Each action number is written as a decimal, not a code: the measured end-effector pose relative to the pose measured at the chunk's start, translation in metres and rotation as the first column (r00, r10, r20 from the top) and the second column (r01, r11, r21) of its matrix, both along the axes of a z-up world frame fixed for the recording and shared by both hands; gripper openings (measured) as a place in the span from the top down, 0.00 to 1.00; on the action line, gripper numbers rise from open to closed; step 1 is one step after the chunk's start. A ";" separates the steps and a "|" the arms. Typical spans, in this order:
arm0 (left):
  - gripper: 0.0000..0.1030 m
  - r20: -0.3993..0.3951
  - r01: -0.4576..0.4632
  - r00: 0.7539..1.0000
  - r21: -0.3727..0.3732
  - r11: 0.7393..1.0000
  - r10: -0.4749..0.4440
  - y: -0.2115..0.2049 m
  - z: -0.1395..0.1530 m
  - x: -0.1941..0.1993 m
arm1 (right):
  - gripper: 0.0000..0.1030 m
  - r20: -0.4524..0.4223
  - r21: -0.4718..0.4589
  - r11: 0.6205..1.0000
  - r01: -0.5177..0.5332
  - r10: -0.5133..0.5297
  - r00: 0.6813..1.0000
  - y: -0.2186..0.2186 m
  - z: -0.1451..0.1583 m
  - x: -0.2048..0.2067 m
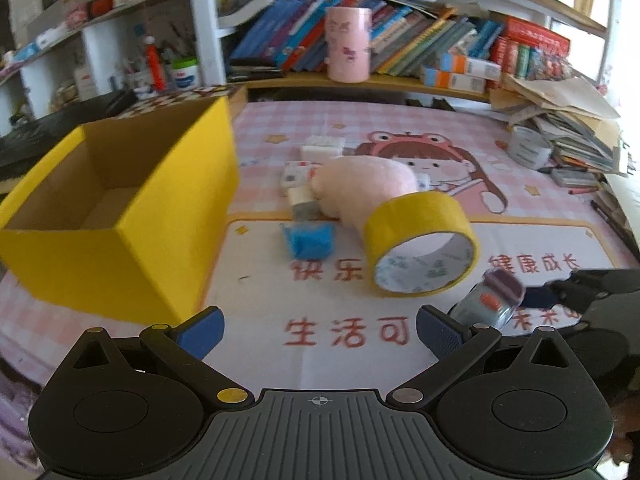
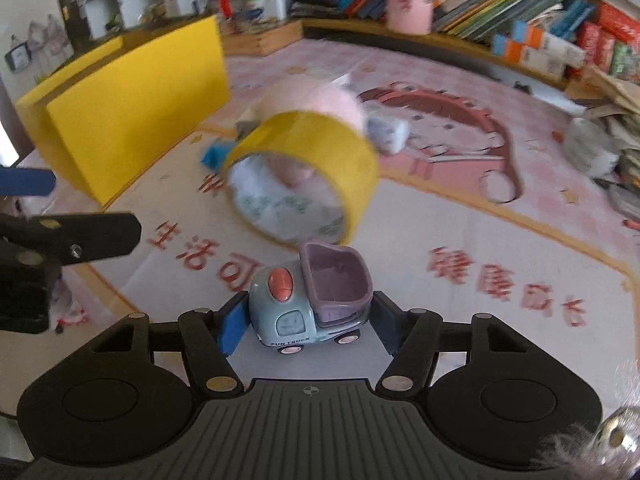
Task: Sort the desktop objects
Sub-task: 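Reach the right gripper to the toy truck while the left gripper approaches the tape roll, then grasp the toy truck with the right gripper while the left gripper grasps the tape roll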
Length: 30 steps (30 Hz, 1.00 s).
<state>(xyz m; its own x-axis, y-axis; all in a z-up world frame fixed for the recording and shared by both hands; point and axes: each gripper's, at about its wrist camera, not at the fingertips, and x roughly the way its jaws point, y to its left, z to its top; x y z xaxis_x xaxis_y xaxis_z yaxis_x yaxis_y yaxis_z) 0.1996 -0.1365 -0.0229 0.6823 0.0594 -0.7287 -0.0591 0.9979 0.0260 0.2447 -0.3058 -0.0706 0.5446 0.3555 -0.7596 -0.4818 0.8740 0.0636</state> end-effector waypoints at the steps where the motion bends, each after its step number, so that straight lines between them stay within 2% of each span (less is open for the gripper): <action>1: 0.00 -0.003 0.010 1.000 0.002 1.000 -0.010 -0.004 -0.002 0.005 | 0.40 0.013 -0.003 1.000 0.014 -0.014 1.000 -0.006 0.003 0.000; 5: 0.01 0.000 0.032 0.999 -0.007 0.999 -0.032 -0.014 -0.010 0.024 | 0.40 0.035 -0.020 0.997 0.071 -0.070 0.997 -0.030 0.009 0.000; 7: 0.06 0.004 0.041 0.999 -0.007 0.999 -0.041 -0.018 -0.017 0.037 | 0.40 0.030 -0.016 0.994 0.105 -0.104 0.994 -0.044 0.012 -0.001; 10: 0.23 0.004 0.044 0.999 0.006 0.999 -0.044 -0.025 -0.027 0.054 | 0.40 0.027 -0.008 0.990 0.144 -0.144 0.989 -0.060 0.014 0.000; 11: 0.32 0.005 0.043 0.999 0.008 0.999 -0.043 -0.026 -0.030 0.059 | 0.40 0.029 -0.006 0.988 0.154 -0.154 0.988 -0.064 0.015 0.000; 13: 0.38 0.005 0.042 0.999 0.014 0.999 -0.042 -0.029 -0.035 0.066 | 0.40 0.033 -0.006 0.987 0.164 -0.163 0.986 -0.069 0.016 0.002; 15: 0.56 -0.001 0.048 0.999 0.027 0.998 -0.048 -0.033 -0.040 0.073 | 0.40 0.038 -0.010 0.986 0.167 -0.166 0.985 -0.072 0.017 0.002; 17: 0.66 -0.017 0.055 0.998 0.020 0.998 -0.055 -0.033 -0.045 0.076 | 0.40 0.040 -0.012 0.986 0.166 -0.165 0.986 -0.073 0.017 0.003; 21: 0.78 -0.024 0.065 0.998 0.003 0.998 -0.065 -0.031 -0.050 0.076 | 0.40 0.032 -0.014 0.987 0.160 -0.160 0.987 -0.073 0.016 0.006; 24: 0.89 0.009 0.073 0.997 0.001 0.997 -0.073 -0.028 -0.047 0.073 | 0.41 0.021 -0.011 0.988 0.154 -0.154 0.988 -0.072 0.014 0.009; 30: 0.92 0.025 0.084 0.996 -0.051 0.995 -0.083 -0.023 -0.035 0.065 | 0.40 0.021 0.004 0.990 0.140 -0.140 0.990 -0.067 0.014 0.012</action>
<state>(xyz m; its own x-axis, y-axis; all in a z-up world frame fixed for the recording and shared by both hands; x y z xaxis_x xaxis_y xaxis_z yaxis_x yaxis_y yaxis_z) 0.2646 -0.1596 -0.0574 0.7000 -0.0363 -0.7133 0.0247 0.9993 -0.0266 0.2562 -0.3729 -0.0565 0.6050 0.2769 -0.7465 -0.3560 0.9327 0.0575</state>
